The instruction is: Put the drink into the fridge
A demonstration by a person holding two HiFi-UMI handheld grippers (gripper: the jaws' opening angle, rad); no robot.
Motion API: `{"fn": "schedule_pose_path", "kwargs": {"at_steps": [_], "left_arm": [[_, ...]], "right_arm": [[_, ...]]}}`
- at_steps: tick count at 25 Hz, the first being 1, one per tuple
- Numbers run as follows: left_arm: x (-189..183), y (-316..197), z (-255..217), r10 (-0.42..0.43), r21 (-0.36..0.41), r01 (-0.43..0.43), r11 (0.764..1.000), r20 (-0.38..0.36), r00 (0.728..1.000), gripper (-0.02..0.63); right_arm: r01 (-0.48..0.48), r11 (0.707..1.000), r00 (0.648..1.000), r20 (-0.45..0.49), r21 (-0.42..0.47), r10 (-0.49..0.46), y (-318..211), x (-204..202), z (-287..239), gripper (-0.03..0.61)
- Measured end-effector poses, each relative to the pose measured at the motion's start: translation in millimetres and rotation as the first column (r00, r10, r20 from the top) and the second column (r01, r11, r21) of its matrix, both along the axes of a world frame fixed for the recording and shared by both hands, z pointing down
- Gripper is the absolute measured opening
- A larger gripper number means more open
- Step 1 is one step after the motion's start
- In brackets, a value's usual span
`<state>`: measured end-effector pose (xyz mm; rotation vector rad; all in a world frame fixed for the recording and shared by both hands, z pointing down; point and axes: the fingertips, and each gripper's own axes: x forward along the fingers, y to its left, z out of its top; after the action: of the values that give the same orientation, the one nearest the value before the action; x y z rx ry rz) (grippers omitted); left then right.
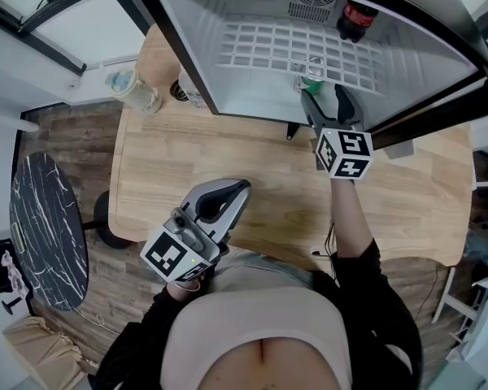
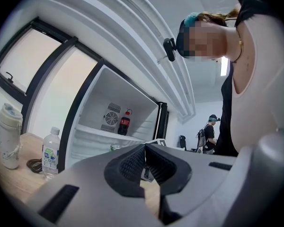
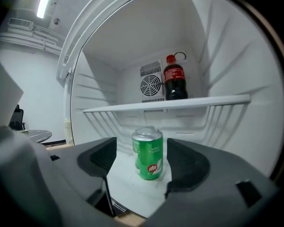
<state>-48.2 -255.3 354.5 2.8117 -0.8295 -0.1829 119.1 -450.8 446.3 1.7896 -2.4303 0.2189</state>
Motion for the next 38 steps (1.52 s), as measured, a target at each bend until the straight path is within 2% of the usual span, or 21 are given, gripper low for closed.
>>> {"fn": "schedule_pose_path", "kwargs": {"at_steps": [9, 17, 21, 23, 28, 38], "left_arm": [[8.6, 1.6, -4.1, 0.038, 0.008, -0.038, 0.999, -0.012, 0.999, 0.008], [17.9, 0.3, -7.5, 0.074, 0.019, -0.074, 0.997, -0.022, 0.997, 0.008], [26.4, 2.3, -8.1, 0.099, 0.024, -0.098, 0.995, -0.024, 0.995, 0.008], [29.9, 3.1, -9.9, 0.108, 0.028, -0.107, 0.994, -0.027, 0.994, 0.008], [34.5, 2.8, -17.0, 0.119, 0.047, -0.118, 0.992, -0.033, 0.992, 0.008], [42.0, 4.6, -32.4, 0.144, 0.089, -0.139, 0.986, -0.047, 0.988, 0.008]], "right_arm": [[-0.003, 0.999, 0.995, 0.096, 0.035, 0.000, 27.3, -3.1, -35.5, 0.350], [0.012, 0.997, 0.996, 0.085, 0.072, -0.018, 52.8, -2.5, -59.8, 0.303], [0.012, 0.993, 0.999, 0.030, 0.121, -0.016, 67.4, -2.3, -76.3, 0.239], [0.015, 0.989, 0.999, 0.038, 0.146, -0.021, 75.2, -3.3, -86.3, 0.226], [0.007, 0.979, 0.999, 0.050, 0.202, -0.017, 93.3, -2.1, -106.7, 0.127], [-0.004, 0.969, 1.000, 0.029, 0.249, -0.003, 114.9, 1.3, -128.8, 0.067]]}}
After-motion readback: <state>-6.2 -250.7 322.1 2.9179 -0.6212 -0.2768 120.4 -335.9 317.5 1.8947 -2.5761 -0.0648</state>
